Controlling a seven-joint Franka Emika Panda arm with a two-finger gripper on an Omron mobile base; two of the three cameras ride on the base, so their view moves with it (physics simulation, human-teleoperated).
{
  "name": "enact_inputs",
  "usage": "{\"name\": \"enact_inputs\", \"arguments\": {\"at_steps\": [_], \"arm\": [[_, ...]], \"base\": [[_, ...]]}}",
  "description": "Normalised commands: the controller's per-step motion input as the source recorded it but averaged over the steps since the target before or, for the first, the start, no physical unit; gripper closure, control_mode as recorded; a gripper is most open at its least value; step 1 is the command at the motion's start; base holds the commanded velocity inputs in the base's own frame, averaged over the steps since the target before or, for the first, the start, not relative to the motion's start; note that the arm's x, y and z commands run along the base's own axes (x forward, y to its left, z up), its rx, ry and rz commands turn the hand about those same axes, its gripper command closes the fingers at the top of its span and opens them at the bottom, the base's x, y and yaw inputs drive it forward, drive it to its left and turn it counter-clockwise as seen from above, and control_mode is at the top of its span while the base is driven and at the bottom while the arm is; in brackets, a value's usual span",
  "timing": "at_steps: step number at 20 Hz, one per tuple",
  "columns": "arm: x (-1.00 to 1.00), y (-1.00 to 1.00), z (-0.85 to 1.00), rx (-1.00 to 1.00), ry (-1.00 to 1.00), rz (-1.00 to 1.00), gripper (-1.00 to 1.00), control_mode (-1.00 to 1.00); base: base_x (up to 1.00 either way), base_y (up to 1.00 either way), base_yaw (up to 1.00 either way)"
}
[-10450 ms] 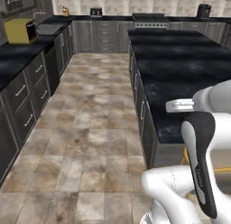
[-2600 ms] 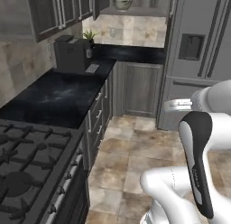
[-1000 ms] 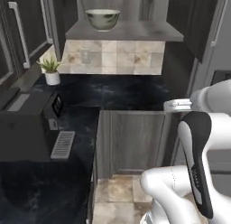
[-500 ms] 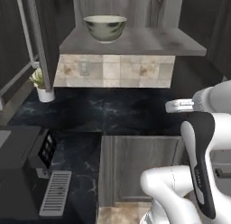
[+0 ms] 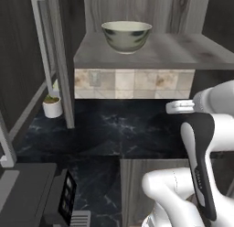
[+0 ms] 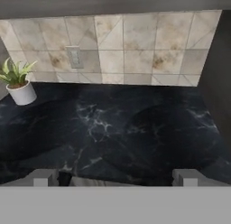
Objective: Pick up the bowls from the cabinet and place each bowl in front of a stool on the dining counter.
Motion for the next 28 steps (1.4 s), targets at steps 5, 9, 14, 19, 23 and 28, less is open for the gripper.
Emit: {"name": "enact_inputs", "arguments": {"at_steps": [5, 9, 14, 19, 23, 28], "arm": [[0.0, 0.0, 0.0, 0.0, 0.0, 0.0, -1.0, 1.0], [0.0, 0.0, 0.0, 0.0, 0.0, 0.0, -1.0, 1.0], [0.0, 0.0, 0.0, 0.0, 0.0, 0.0, -1.0, 1.0], [0.01, 0.0, 0.0, 0.0, 0.0, 0.0, -1.0, -1.0], [0.0, 0.0, 0.25, 0.0, -0.03, 0.0, -1.0, -1.0], [0.06, 0.26, 0.52, -0.08, -0.04, -0.01, -1.0, -1.0]], "base": [[1.0, 0.42, -0.11], [0.96, 0.06, -0.01], [0.73, 0.0, 0.07], [0.03, 0.0, 0.04], [0.0, 0.0, 0.0], [0.0, 0.0, 0.0]]}}
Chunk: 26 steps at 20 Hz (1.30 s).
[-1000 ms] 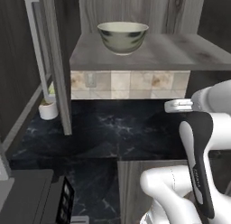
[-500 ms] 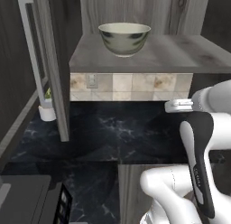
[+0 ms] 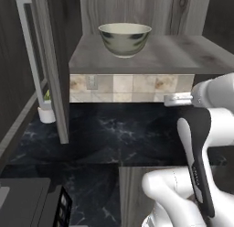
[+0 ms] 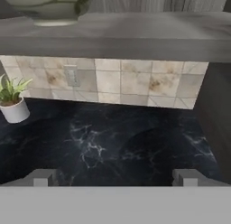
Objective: Pick up the bowls from the cabinet and place each bowl in front of a stool on the dining counter.
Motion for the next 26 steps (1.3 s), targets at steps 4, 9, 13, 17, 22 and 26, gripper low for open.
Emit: {"name": "enact_inputs", "arguments": {"at_steps": [4, 9, 13, 17, 22, 26], "arm": [[0.01, 0.51, 0.16, -0.01, 0.03, -0.11, -1.0, -1.0], [0.05, 0.28, 0.16, 0.06, 0.01, -0.09, -1.0, -1.0], [0.06, 0.15, 0.33, 0.18, 0.0, -0.05, -1.0, -1.0], [0.04, 0.08, 0.27, 0.22, 0.02, 0.0, -1.0, -1.0], [-0.03, 0.03, 0.3, 0.17, -0.02, 0.0, -1.0, -1.0], [0.04, 0.01, 0.42, 0.13, 0.01, 0.0, -1.0, -1.0]], "base": [[0.0, 0.0, 0.0], [0.0, 0.0, 0.0], [0.0, 0.0, 0.0], [0.0, 0.0, 0.0], [0.0, 0.0, 0.0], [0.0, 0.0, 0.0]]}}
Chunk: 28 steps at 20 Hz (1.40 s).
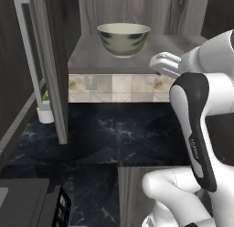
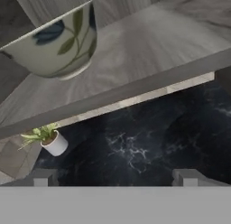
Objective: Pick up the bowls from the cabinet and place each bowl in front of a stool on the dining counter.
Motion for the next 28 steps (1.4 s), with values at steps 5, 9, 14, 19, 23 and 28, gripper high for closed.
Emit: {"name": "enact_inputs", "arguments": {"at_steps": [5, 9, 14, 19, 23, 28], "arm": [[0.1, 0.1, 0.36, 0.13, -0.02, 0.0, -1.0, -1.0], [0.36, 0.34, 0.21, 0.06, -0.18, -0.04, -1.0, -1.0], [0.19, 0.12, 0.17, 0.1, -0.1, -0.04, -1.0, -1.0], [0.16, 0.0, 0.15, 0.14, 0.05, 0.0, -1.0, -1.0], [0.41, 0.0, 0.39, 0.11, 0.06, 0.0, -1.0, -1.0], [0.48, 0.0, 0.23, 0.02, 0.05, 0.0, -1.0, -1.0]], "base": [[0.0, 0.0, 0.0], [0.0, 0.0, 0.0], [0.0, 0.0, 0.0], [0.0, 0.0, 0.0], [0.0, 0.0, 0.0], [0.0, 0.0, 0.0]]}}
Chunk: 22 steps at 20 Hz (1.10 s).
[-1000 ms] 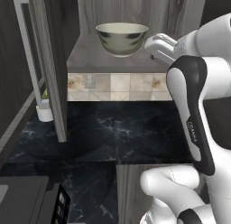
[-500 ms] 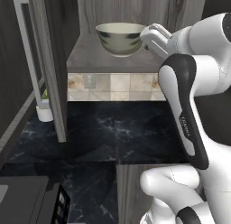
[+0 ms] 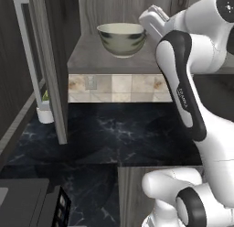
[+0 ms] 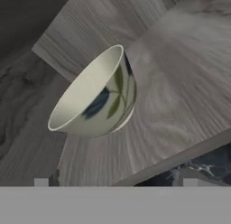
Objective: Pick up the bowls from the cabinet and place each bowl in front of a stool on the dining counter.
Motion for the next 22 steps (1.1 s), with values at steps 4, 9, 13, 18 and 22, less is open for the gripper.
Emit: {"name": "enact_inputs", "arguments": {"at_steps": [4, 9, 13, 18, 22], "arm": [[0.48, 0.0, 0.0, 0.0, 0.18, 0.0, -1.0, -1.0], [0.54, 0.1, 0.0, 0.0, 0.14, -0.01, -1.0, -1.0], [0.59, 0.27, -0.03, -0.01, 0.09, -0.03, -1.0, -1.0], [0.62, 0.25, -0.04, -0.03, 0.07, -0.03, -1.0, -1.0], [0.49, 0.04, -0.02, -0.04, 0.1, -0.04, -1.0, -1.0]], "base": [[0.0, 0.0, 0.0], [0.0, 0.0, 0.0], [0.0, 0.0, 0.0], [0.0, 0.0, 0.0], [0.0, 0.0, 0.0]]}}
